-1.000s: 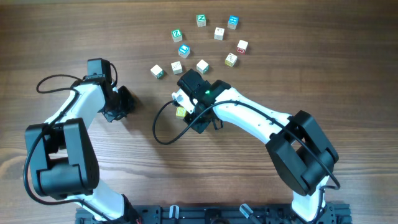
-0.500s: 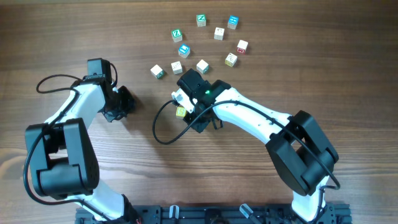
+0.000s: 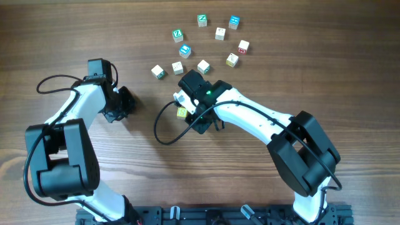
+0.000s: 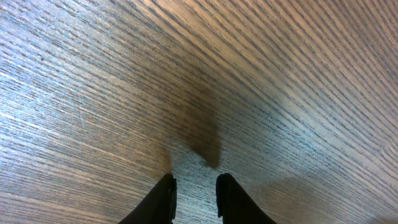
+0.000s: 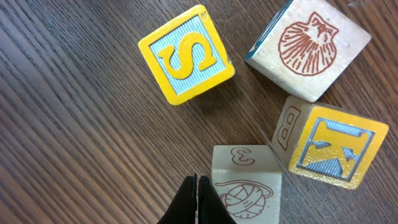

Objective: Form a circle

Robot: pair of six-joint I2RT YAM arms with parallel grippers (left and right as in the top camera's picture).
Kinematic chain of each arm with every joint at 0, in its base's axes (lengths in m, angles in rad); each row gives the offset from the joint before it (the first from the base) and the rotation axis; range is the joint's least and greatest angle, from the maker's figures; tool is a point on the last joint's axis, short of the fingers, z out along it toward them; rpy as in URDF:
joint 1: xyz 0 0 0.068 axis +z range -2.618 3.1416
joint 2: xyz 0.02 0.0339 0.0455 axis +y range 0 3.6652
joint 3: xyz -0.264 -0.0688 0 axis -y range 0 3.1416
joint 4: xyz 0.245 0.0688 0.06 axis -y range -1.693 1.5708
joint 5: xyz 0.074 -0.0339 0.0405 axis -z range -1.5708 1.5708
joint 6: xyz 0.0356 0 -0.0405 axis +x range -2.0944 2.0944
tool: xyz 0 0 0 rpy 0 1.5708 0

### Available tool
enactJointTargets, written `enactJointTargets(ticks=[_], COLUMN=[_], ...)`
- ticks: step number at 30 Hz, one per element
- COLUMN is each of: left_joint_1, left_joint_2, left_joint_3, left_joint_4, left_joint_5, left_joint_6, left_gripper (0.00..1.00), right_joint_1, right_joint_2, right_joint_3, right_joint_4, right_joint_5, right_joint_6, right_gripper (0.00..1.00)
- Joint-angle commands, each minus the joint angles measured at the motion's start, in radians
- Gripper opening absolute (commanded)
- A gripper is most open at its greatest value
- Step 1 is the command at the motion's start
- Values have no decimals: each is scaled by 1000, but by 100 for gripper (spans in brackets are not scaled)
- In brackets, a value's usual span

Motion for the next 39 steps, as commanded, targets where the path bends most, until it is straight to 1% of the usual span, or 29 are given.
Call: enactJointTargets(ticks=[1, 19, 22, 24, 26, 28, 30, 31, 32, 33, 37, 39], left_joint_1=[0, 0, 0, 0, 0, 0, 0, 0, 0, 0, 0, 0], left_joint_2=[-3, -3, -3, -3, -3, -3, -3, -3, -3, -3, -3, -3], left_joint_3=[-6, -6, -6, -6, -6, -8, -8, -8, -8, -8, -8, -6], left_joint_4=[-1, -1, -1, 0, 1, 0, 0, 0, 0, 0, 17, 24], left_joint_5=[12, 12, 11, 11, 7, -24, -26, -26, -26, -26, -26, -21], left_joint_6=[-3, -3, -3, -2, -2, 1, 2, 2, 2, 2, 2, 32], left_gripper=[24, 24, 24, 25, 25, 25, 21, 11, 4, 4, 4, 4], right_joint_1=[2, 2, 2, -1, -9, -38, -85, -112, -143, -180, -299, -351], right_joint_2=[12, 12, 7, -29, -75, -121, -144, -148, -148, -148, -146, -145], right_joint_3=[-11, -11, -6, 44, 112, 188, 223, 229, 229, 229, 229, 229], right_joint_4=[2, 2, -5, -34, -57, -79, -77, -75, -72, -71, -56, -38], right_joint_5=[15, 43, -32, -105, -124, -48, 42, 60, 59, 59, 60, 60], right_joint_6=[11, 10, -36, -42, -41, -35, 10, 27, 43, 64, 67, 67], right_gripper=[4, 4, 4, 4, 4, 4, 4, 4, 4, 4, 4, 5])
